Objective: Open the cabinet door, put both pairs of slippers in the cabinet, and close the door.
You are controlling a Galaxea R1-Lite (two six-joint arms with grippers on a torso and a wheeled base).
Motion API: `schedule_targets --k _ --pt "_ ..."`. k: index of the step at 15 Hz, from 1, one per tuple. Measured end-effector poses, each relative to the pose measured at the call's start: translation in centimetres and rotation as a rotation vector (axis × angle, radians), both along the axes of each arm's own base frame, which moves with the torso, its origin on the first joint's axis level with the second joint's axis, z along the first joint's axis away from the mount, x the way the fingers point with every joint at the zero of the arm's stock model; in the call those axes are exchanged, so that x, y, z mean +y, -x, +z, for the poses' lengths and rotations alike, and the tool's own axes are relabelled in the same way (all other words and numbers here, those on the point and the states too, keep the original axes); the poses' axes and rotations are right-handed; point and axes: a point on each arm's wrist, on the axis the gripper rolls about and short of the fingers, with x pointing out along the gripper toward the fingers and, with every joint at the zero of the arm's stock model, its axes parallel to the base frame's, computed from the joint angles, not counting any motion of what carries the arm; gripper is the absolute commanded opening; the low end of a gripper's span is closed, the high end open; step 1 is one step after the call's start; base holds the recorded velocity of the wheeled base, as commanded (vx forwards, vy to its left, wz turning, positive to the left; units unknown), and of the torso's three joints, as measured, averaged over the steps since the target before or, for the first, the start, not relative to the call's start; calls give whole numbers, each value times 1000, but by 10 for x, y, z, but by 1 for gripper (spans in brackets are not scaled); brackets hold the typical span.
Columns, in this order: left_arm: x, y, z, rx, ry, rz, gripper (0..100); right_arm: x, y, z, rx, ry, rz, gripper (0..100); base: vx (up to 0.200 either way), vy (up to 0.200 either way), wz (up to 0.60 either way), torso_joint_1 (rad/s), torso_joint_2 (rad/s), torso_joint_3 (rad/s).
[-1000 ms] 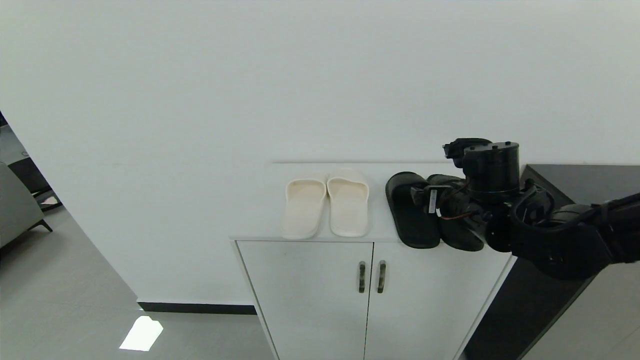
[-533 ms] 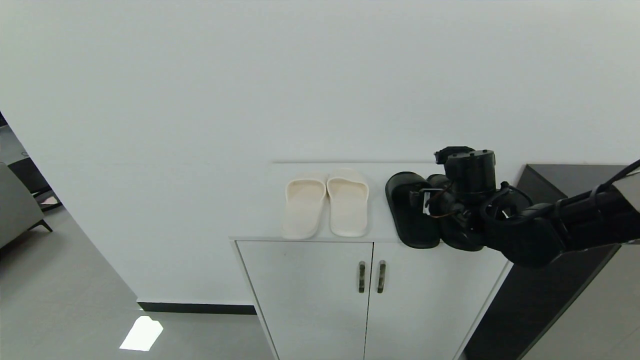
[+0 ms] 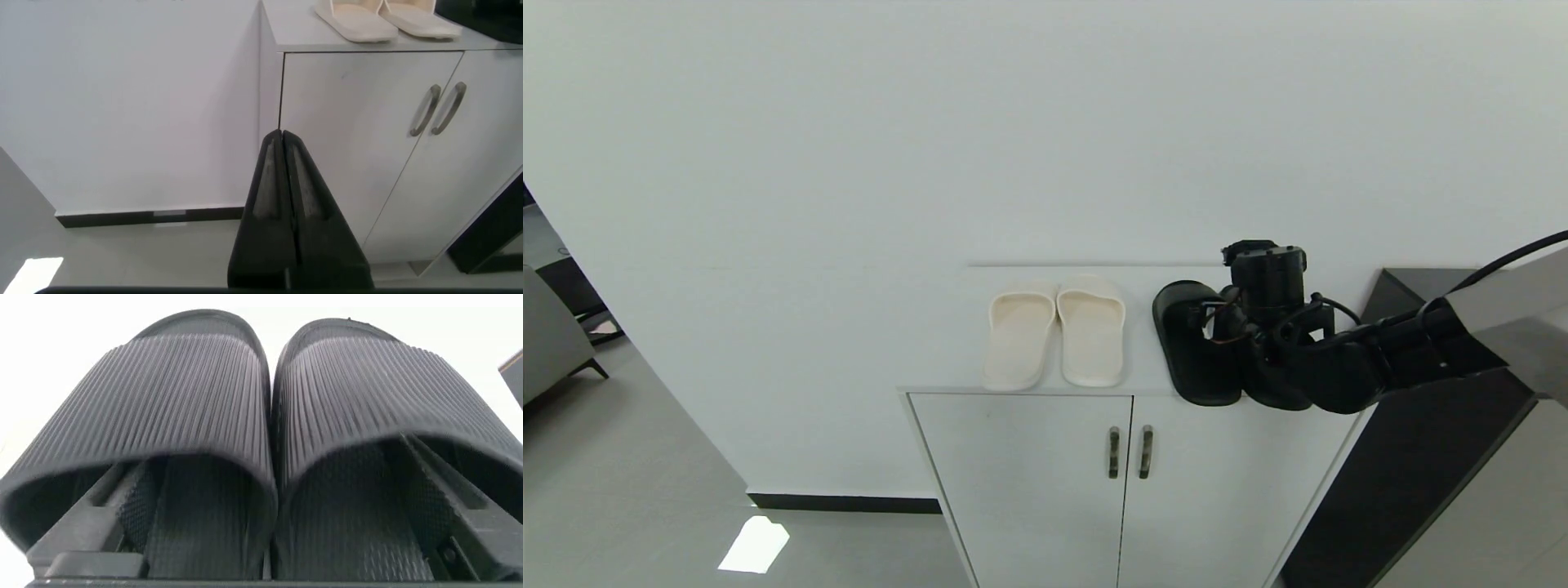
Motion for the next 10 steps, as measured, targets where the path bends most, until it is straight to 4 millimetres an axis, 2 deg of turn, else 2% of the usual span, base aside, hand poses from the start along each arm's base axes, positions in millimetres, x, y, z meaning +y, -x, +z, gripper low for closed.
schedule_targets --k 7,10 --pt "0 0 0 0 7 0 0 3 -7 3 -19 -10 0 0 0 0 0 0 0 0" --pt "0 0 0 0 10 0 0 6 14 11 -5 -19 76 0 0 0 0 0 0 0"
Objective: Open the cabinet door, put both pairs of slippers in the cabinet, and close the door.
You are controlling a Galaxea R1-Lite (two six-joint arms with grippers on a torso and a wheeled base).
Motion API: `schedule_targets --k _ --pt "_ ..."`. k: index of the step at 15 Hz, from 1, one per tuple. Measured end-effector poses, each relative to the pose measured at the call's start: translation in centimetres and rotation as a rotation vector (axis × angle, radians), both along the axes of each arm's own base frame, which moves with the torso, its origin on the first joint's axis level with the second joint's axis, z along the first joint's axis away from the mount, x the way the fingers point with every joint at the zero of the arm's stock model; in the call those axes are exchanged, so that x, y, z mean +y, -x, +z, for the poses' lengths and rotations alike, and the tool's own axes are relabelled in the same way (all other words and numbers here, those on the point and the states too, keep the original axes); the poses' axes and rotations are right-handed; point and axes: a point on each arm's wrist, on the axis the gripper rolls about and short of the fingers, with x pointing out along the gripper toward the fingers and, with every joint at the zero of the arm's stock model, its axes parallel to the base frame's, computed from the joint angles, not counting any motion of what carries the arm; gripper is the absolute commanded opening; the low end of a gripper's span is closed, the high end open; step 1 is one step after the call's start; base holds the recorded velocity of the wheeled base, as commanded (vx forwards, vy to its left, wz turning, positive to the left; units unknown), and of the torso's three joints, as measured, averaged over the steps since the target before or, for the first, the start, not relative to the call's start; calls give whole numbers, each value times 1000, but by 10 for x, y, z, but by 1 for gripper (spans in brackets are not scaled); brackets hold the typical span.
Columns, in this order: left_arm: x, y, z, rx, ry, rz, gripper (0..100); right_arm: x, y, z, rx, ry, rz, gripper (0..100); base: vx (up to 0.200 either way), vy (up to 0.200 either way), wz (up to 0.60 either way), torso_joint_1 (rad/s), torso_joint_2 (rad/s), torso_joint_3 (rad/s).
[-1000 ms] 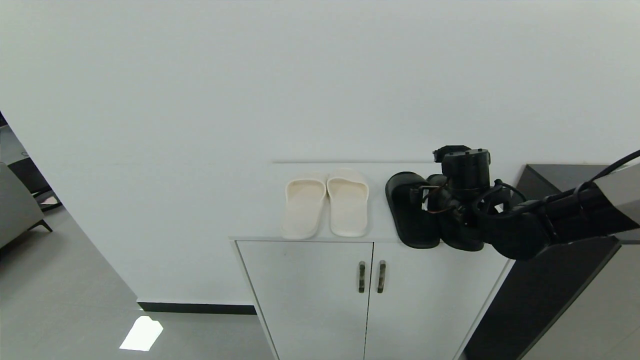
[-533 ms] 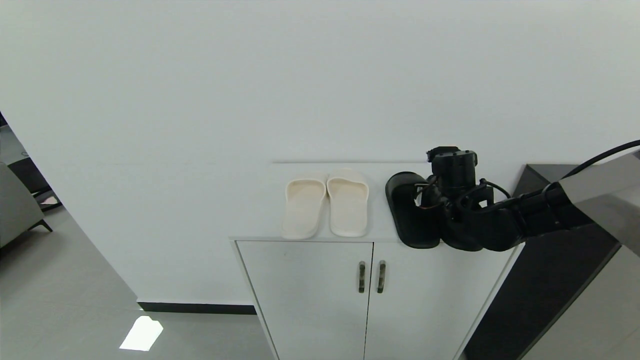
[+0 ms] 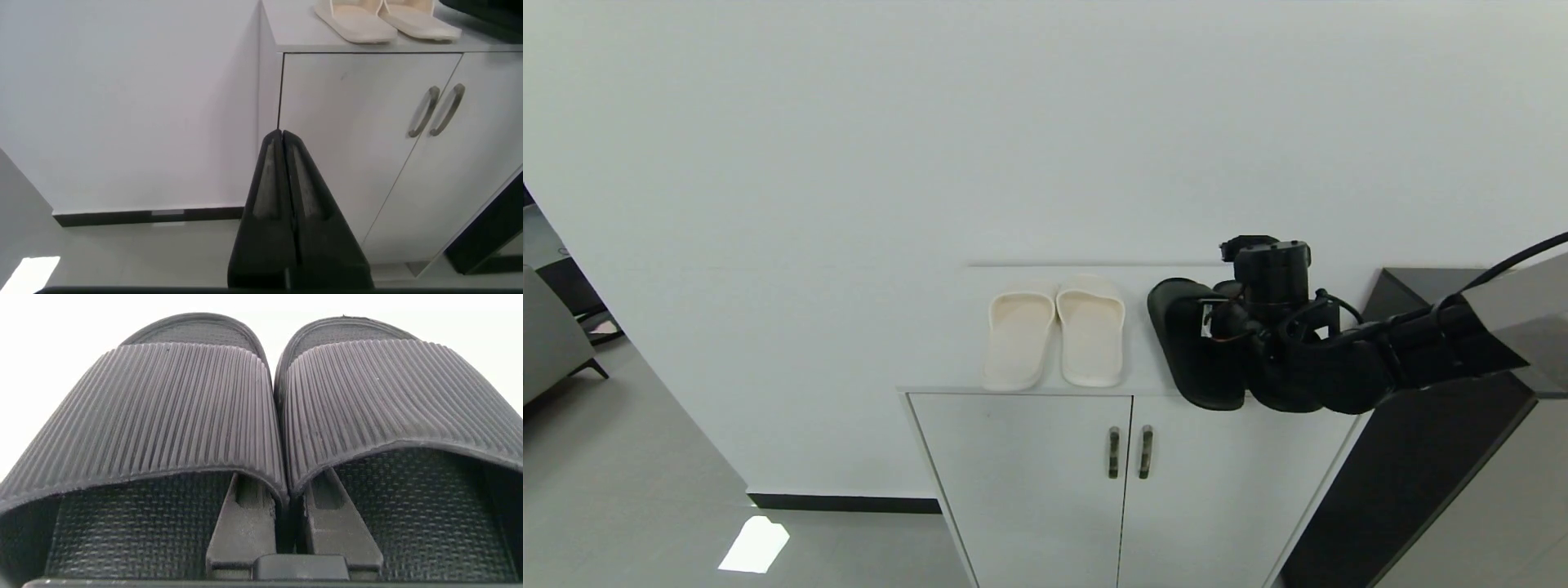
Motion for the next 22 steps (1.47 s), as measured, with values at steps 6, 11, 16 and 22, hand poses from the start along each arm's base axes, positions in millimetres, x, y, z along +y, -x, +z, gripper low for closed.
schedule_targets --k 6,11,16,22 --pt "0 0 0 0 0 0 0 3 89 33 29 -65 357 0 0 0 0 0 0 0" --pt "0 0 0 -1 -2 0 0 -29 159 29 99 -114 619 0 0 0 0 0 0 0" --pt "0 0 0 0 0 -1 0 -36 203 34 68 -143 762 0 -80 0 0 0 2 1" --pt "0 0 0 0 3 -2 0 -36 219 32 75 -148 828 0 -200 0 0 -3 1 1"
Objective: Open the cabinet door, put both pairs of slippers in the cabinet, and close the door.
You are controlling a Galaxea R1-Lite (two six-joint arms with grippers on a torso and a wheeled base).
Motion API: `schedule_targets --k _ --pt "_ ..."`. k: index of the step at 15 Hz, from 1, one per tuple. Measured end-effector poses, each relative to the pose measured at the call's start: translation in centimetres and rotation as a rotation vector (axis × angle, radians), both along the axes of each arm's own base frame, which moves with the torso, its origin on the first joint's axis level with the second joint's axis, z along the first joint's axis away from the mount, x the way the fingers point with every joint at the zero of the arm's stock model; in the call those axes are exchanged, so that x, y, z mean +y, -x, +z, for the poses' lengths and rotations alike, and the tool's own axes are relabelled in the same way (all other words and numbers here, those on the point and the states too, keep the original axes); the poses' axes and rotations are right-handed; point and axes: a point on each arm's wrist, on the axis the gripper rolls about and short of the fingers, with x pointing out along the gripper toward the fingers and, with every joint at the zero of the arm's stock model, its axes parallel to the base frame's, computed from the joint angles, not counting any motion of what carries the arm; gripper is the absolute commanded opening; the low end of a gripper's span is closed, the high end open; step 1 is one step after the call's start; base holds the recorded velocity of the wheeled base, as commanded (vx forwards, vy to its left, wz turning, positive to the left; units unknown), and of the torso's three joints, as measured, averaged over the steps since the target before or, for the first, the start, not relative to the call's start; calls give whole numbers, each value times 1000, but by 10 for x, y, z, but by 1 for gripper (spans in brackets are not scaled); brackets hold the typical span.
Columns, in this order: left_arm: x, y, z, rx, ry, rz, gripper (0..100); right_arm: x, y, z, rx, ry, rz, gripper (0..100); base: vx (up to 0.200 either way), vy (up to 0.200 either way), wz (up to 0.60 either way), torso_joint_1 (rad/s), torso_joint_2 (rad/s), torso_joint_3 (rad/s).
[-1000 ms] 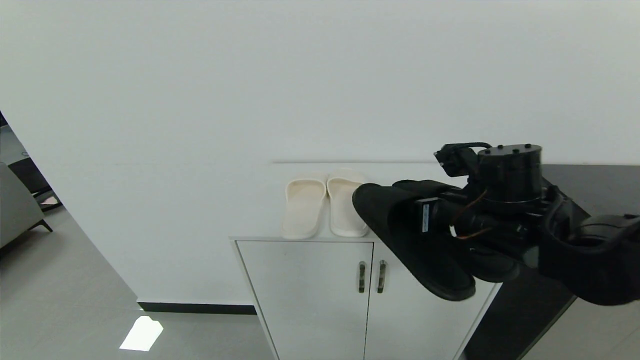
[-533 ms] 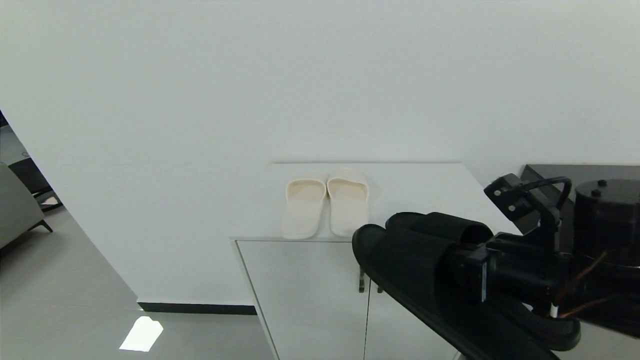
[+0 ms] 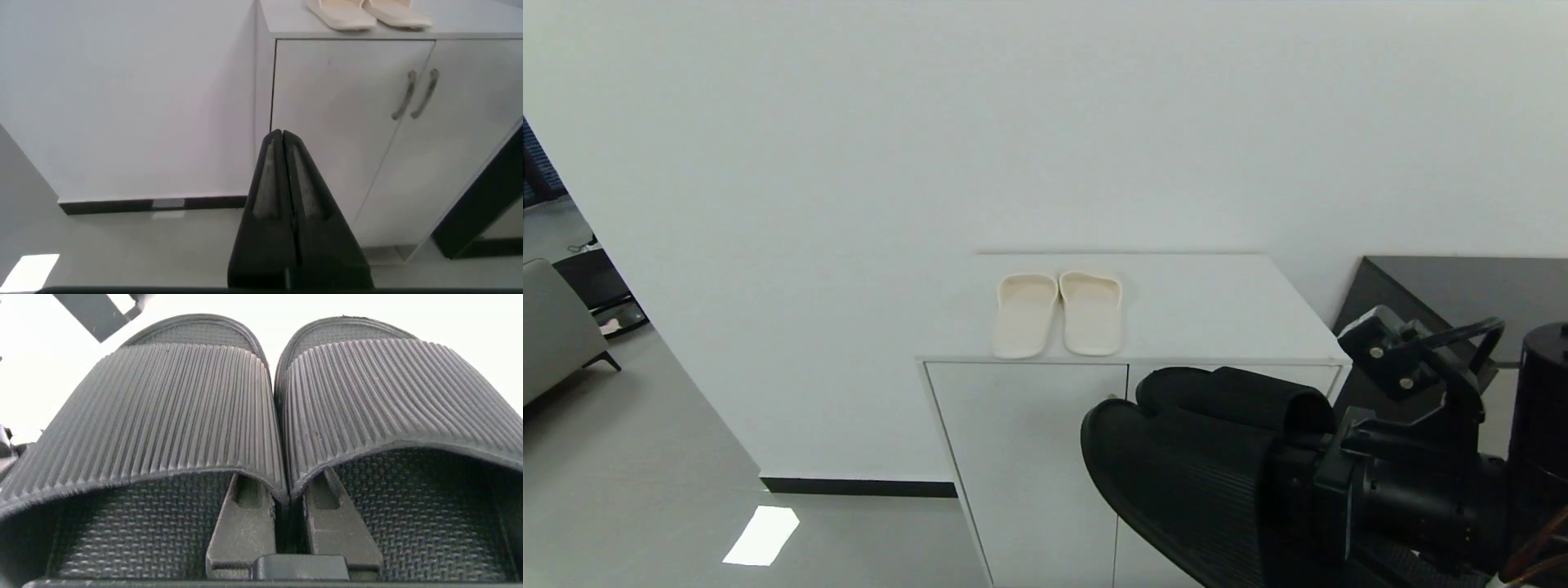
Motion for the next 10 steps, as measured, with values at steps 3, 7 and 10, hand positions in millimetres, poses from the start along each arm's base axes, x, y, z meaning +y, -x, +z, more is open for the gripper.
schedule_targets --k 3,7,10 --pt "0 0 0 0 0 0 0 -1 2 1 -3 -8 7 0 -67 0 0 -1 -1 2" --pt "0 0 0 0 -1 0 0 -7 -1 1 -8 -27 11 0 0 0 0 0 0 0" --pt "0 0 0 1 -1 0 0 -11 -6 -1 -30 -52 10 0 0 -200 0 4 2 1"
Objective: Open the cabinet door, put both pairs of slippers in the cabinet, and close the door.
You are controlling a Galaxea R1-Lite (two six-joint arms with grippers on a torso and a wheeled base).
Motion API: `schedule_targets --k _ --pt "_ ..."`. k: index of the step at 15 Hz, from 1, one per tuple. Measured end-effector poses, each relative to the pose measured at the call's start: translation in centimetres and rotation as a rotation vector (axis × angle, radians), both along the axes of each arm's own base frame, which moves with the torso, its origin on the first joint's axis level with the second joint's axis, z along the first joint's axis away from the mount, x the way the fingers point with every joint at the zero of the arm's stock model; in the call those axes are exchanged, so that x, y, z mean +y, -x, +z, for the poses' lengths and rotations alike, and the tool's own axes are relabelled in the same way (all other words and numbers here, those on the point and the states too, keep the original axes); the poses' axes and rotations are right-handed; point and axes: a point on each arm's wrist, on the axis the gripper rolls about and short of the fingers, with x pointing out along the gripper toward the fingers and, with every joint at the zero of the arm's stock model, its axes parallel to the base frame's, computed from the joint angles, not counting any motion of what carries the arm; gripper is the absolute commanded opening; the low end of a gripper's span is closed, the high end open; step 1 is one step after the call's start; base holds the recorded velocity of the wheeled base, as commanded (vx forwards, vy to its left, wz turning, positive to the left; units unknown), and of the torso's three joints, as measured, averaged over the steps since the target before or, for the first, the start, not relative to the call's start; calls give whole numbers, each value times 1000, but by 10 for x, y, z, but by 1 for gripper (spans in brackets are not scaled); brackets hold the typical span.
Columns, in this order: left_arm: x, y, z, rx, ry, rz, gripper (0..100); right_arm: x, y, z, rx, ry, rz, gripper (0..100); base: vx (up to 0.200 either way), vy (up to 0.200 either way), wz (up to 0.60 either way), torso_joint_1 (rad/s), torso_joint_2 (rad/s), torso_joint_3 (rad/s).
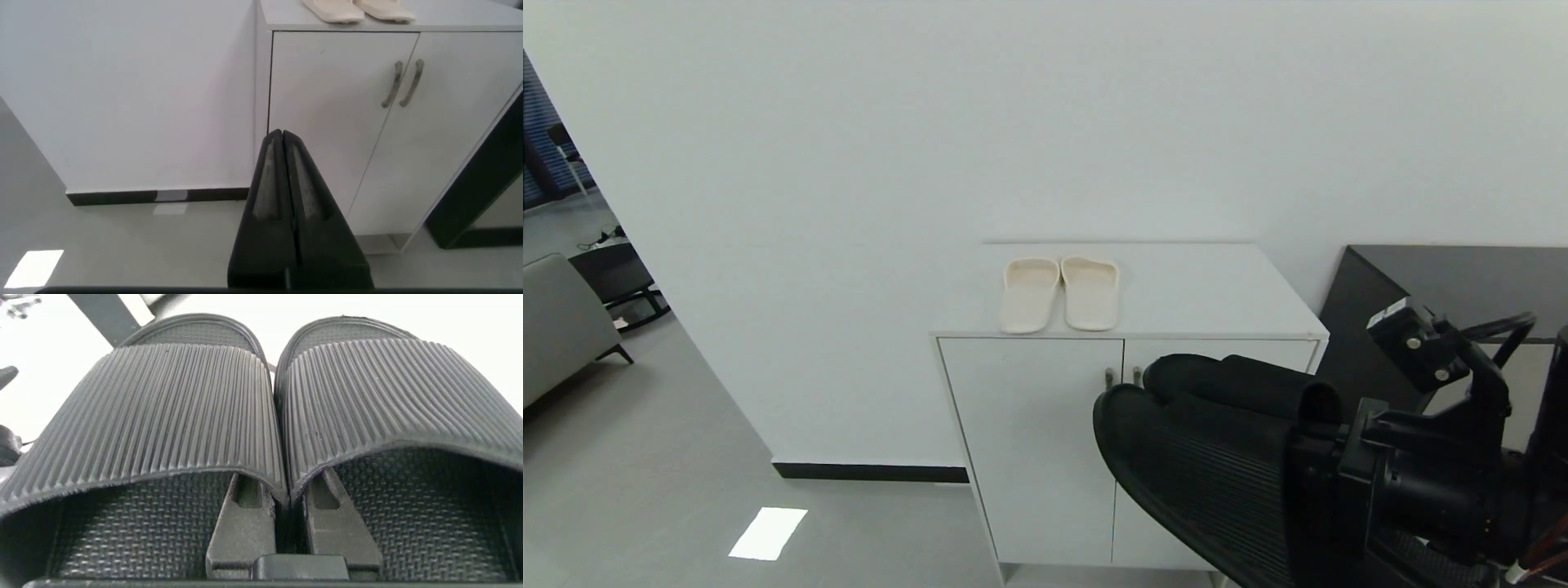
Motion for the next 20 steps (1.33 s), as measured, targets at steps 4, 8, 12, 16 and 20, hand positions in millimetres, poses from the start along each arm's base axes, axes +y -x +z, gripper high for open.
schedule_targets --k 4,8,12,16,20 --pt "0 0 0 0 0 0 0 0 -2 -6 14 17 -8 0 0 -200 0 8 1 0" --pt "0 0 0 1 2 0 0 1 -3 -7 18 21 -6 0 0 -100 0 -1 2 -1" --pt "0 0 0 0 1 0 0 3 -5 -11 28 34 -2 0 0 0 0 0 0 0" --pt "0 0 0 1 -4 0 0 2 -5 -13 34 42 -6 0 0 0 0 -90 201 109" --pt "0 0 0 0 -11 -1 0 2 -4 -15 36 47 -11 0 0 0 0 -237 525 277"
